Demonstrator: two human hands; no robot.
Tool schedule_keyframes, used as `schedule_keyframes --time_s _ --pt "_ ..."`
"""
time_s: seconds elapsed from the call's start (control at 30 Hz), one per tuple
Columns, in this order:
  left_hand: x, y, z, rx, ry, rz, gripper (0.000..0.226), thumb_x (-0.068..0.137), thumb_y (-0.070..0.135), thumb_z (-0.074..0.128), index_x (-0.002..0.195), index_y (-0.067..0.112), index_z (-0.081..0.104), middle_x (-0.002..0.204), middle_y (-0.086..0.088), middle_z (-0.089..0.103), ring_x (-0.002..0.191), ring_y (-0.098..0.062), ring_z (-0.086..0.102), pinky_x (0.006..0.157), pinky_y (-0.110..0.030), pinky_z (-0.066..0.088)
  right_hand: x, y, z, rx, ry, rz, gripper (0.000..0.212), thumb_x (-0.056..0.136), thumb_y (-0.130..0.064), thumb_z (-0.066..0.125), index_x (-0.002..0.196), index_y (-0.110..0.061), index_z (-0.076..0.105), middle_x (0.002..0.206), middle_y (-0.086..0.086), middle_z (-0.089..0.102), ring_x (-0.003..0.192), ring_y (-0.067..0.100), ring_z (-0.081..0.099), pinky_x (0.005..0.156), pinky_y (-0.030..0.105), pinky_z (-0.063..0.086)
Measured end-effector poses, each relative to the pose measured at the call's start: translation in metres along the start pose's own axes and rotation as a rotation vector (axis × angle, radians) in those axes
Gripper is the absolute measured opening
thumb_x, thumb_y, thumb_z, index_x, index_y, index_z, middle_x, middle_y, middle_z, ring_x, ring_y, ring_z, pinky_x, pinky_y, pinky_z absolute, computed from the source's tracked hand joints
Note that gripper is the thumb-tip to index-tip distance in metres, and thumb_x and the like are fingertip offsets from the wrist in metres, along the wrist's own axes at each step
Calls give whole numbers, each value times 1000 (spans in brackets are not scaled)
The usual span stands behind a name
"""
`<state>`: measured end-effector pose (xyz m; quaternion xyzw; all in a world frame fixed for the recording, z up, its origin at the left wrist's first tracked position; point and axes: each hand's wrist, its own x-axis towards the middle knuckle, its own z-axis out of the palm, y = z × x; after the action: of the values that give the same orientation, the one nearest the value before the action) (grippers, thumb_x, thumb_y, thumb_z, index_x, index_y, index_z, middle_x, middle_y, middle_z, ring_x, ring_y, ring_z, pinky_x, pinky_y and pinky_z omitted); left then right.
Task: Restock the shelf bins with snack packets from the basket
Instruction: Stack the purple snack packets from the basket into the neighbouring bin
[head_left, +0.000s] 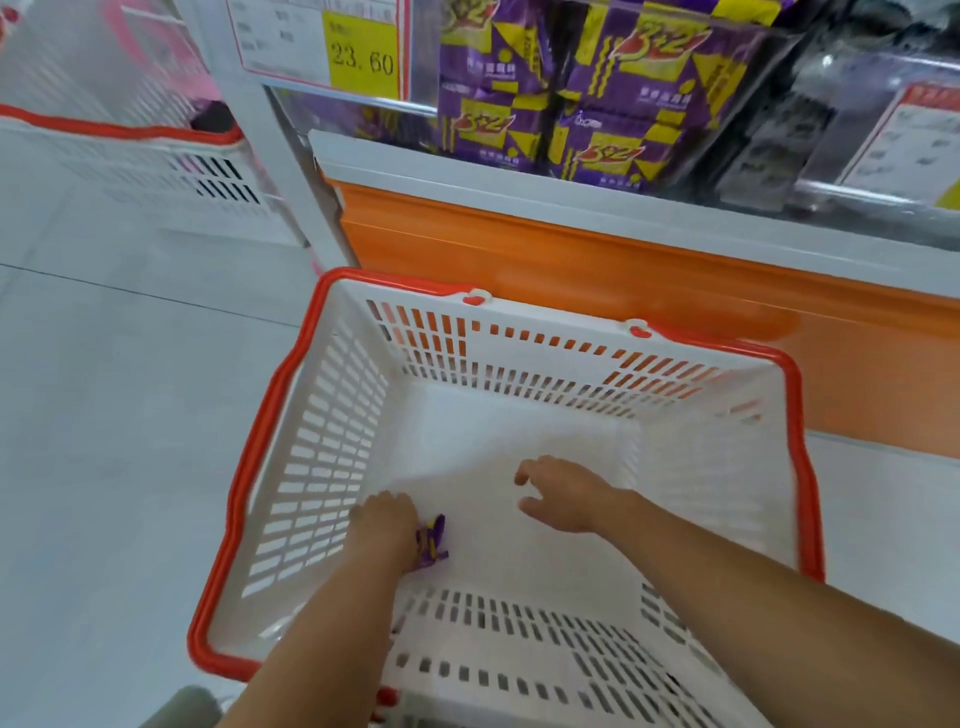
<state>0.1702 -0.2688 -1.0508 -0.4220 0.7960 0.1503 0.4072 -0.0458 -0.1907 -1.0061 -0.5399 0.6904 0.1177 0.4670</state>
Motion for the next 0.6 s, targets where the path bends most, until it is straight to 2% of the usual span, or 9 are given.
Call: schedule_keyframes --time_s 0.07,0.13,0.17,0.23,0.33,0.4,0.47,0.6 --pt "0 -1 -2 -35 -48 12 52 90 48 58 128 13 52 126 -8 49 118 -25 50 99 -35 39 0 0 2 27 -12 13 41 101 -33 47 137 -16 43 138 10 47 120 27 50 100 39 42" --pt "-3 -2 -16 -168 -81 55 60 80 57 67 118 12 60 119 -9 56 108 -25 57 89 -31 46 -2 -3 1 73 -24 13 41 100 -33 48 138 -16 44 137 9 49 120 26 51 99 37 42" --pt "-7 -3 -27 -300 -64 79 57 76 55 71 111 11 63 113 -10 63 97 -24 62 78 -28 49 -4 -5 -1 117 -23 3 42 100 -34 50 138 -17 44 137 8 50 119 25 51 98 35 43" --pt "-15 -3 -49 -565 33 128 44 74 41 78 105 11 65 98 -8 70 80 -21 62 61 -25 44 -9 -11 -5 310 -5 -28 48 97 -37 56 139 -19 43 136 4 50 116 22 54 93 32 44" --pt "-37 -4 -81 -767 243 226 33 71 24 85 97 14 66 86 -2 63 68 -17 57 54 -20 40 -25 -29 -20 603 80 -141 55 89 -37 68 138 -28 45 128 -5 52 105 16 60 86 28 47" --pt "-54 -6 -98 -880 328 300 29 69 18 86 89 18 66 85 -4 65 66 -18 63 57 -20 48 -36 -42 -33 622 203 -222 43 87 -32 71 126 -28 55 118 -8 58 100 13 61 87 29 49" --pt "-74 -10 -113 -981 399 351 26 70 13 85 84 20 64 83 -6 68 70 -21 67 64 -30 55 -50 -55 -46 620 333 -279 32 87 -29 72 117 -24 61 110 -6 63 99 12 60 89 29 48" --pt "-114 -18 -135 -1087 559 393 32 74 4 80 97 16 63 94 -4 65 79 -20 63 69 -29 54 -86 -72 -63 681 491 -395 29 88 -23 71 115 -23 61 114 -6 64 105 11 61 92 29 50"
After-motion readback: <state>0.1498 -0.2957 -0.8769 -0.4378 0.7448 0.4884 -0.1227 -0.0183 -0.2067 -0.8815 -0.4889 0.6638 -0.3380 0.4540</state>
